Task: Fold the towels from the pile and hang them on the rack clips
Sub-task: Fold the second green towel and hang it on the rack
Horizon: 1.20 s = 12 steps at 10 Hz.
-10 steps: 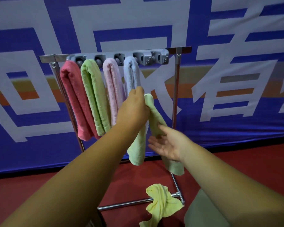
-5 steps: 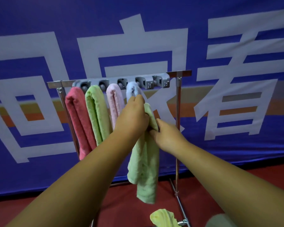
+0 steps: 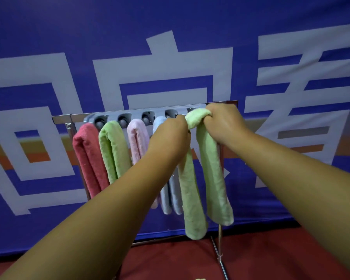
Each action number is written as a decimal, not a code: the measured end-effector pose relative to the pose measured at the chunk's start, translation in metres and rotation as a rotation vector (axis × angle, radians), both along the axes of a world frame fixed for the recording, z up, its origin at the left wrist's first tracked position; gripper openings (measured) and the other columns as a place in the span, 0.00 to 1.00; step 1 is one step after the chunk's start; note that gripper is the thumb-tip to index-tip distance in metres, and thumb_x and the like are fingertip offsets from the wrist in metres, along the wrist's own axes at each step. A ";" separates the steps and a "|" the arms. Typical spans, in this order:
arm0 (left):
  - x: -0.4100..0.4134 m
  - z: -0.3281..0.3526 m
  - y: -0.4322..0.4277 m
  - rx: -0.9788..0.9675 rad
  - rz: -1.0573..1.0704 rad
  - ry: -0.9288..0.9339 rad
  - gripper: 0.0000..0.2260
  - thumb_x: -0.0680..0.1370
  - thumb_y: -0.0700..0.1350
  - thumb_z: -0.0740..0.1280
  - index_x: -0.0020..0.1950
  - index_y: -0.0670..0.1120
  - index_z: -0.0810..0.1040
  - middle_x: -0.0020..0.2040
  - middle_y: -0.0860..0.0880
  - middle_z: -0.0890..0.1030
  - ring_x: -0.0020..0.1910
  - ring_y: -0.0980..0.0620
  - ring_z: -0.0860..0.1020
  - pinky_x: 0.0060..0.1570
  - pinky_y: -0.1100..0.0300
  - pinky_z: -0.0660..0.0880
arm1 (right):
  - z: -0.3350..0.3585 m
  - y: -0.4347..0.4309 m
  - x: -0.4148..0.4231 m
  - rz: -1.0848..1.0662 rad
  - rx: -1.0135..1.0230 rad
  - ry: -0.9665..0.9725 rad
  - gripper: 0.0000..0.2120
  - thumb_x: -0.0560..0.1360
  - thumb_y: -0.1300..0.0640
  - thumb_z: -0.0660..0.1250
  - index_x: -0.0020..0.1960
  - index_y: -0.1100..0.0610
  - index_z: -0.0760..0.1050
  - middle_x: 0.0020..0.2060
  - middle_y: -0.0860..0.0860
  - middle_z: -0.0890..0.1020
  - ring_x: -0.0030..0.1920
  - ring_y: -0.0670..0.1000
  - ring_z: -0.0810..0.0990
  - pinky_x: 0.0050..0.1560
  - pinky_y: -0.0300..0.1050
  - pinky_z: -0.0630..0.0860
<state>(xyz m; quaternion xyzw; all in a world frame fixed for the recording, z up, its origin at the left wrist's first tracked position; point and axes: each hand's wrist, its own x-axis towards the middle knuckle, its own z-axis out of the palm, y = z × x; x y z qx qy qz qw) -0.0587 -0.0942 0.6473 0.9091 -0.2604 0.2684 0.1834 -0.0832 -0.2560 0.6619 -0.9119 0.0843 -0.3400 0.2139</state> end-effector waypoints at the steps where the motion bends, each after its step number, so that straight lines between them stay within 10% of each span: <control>1: 0.009 0.008 -0.008 -0.006 0.039 -0.003 0.04 0.85 0.42 0.62 0.51 0.47 0.71 0.47 0.43 0.76 0.46 0.41 0.77 0.44 0.50 0.70 | 0.015 -0.003 0.009 0.003 -0.049 0.024 0.11 0.80 0.61 0.59 0.45 0.54 0.78 0.40 0.53 0.80 0.41 0.56 0.79 0.36 0.49 0.73; 4: 0.052 0.057 -0.029 0.236 0.269 0.222 0.12 0.82 0.39 0.71 0.65 0.39 0.78 0.40 0.45 0.74 0.46 0.42 0.77 0.45 0.53 0.73 | 0.033 -0.011 0.045 -0.016 -0.145 0.049 0.10 0.80 0.63 0.60 0.42 0.57 0.77 0.39 0.55 0.78 0.39 0.57 0.77 0.34 0.46 0.70; 5: 0.056 0.044 -0.033 0.283 0.297 0.343 0.19 0.82 0.40 0.70 0.73 0.43 0.76 0.65 0.43 0.81 0.64 0.39 0.81 0.52 0.48 0.76 | 0.020 -0.013 0.050 -0.038 -0.206 0.106 0.08 0.81 0.61 0.60 0.46 0.56 0.77 0.40 0.53 0.77 0.40 0.57 0.77 0.33 0.45 0.67; 7: 0.054 -0.018 -0.025 0.213 0.197 0.034 0.08 0.84 0.38 0.63 0.58 0.44 0.81 0.55 0.42 0.84 0.54 0.38 0.84 0.43 0.51 0.74 | -0.020 -0.014 0.056 -0.013 -0.330 0.171 0.06 0.82 0.58 0.61 0.48 0.55 0.76 0.40 0.53 0.76 0.44 0.58 0.79 0.39 0.51 0.76; 9: 0.063 -0.055 -0.027 -0.051 0.158 0.135 0.03 0.84 0.41 0.63 0.51 0.45 0.70 0.36 0.51 0.69 0.39 0.43 0.76 0.27 0.56 0.62 | -0.051 -0.006 0.055 0.004 -0.094 0.052 0.06 0.82 0.53 0.63 0.48 0.52 0.76 0.40 0.51 0.79 0.41 0.56 0.80 0.39 0.54 0.81; 12: 0.075 -0.170 -0.033 -0.143 0.078 0.445 0.21 0.80 0.54 0.70 0.65 0.41 0.73 0.55 0.39 0.86 0.56 0.35 0.85 0.50 0.46 0.81 | -0.139 0.006 0.061 0.048 0.339 0.193 0.08 0.79 0.46 0.68 0.57 0.46 0.78 0.42 0.46 0.83 0.42 0.51 0.81 0.36 0.44 0.72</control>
